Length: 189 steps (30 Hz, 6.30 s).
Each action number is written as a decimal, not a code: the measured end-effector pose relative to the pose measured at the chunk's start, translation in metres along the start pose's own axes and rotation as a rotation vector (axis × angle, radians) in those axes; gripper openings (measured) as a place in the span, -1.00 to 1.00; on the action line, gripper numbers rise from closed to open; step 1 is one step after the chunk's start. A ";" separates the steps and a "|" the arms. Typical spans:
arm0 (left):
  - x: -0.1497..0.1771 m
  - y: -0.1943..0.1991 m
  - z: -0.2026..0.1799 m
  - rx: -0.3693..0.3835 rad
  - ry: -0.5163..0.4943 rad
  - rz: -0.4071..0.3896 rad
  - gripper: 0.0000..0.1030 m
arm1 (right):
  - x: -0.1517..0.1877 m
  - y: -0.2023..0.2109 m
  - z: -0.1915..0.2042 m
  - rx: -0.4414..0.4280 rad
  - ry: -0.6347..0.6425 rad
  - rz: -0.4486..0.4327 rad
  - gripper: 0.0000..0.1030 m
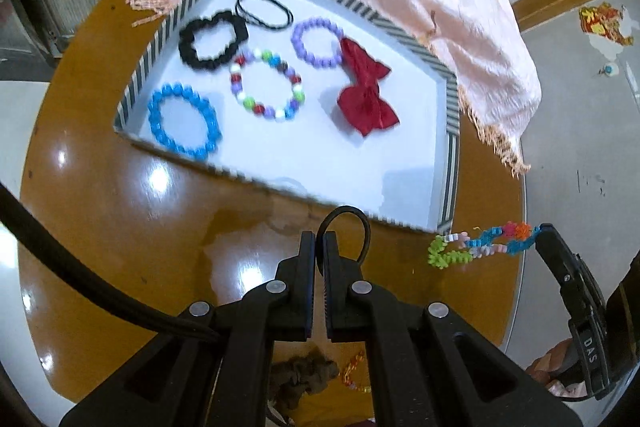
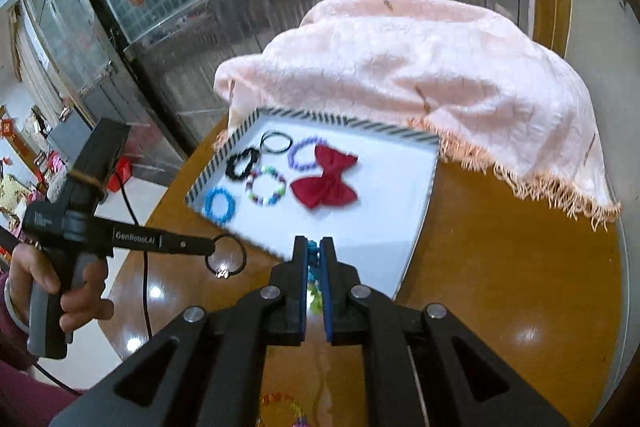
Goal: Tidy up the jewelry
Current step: 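Carry the charm hair tie and flower-bead bracelet over the tray, then lower both items into the tray and open both grippers, then move both grippers back to the leopard-print bow and amber bracelet, then grasp the leopard-print bow with the left gripper while the right grasps the amber bead bracelet, then carry the leopard-print bow and amber bracelet over the tray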
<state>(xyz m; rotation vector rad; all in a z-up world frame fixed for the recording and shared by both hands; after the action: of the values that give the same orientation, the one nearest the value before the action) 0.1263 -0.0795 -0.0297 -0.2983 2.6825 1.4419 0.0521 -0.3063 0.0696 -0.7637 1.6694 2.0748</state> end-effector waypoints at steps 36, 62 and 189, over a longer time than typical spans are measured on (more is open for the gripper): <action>-0.068 -0.086 0.016 -0.101 0.074 0.051 -0.94 | -0.095 -0.217 -0.041 0.118 0.045 0.181 -0.89; -0.043 -0.036 0.007 -0.230 -0.048 -0.065 -0.33 | -0.037 -0.110 -0.008 0.071 0.007 0.120 0.11; 0.086 0.020 -0.038 -0.125 -0.472 -0.010 -0.92 | 0.106 0.022 0.036 0.204 0.118 0.079 -0.82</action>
<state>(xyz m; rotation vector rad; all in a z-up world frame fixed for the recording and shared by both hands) 0.0386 -0.1115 -0.0065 0.0232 2.2182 1.4596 -0.0513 -0.2814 0.0267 -0.7768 1.9693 1.9034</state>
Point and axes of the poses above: each gripper's, at about its wrist camera, not at the fingertips, and y roughly against the way its jaws point, z to its left, x to its underside, the point moved 1 cm from there along -y, roughly the way its jaws point, and after that the axes turned 8 degrees about x, right-handed, at the moved point
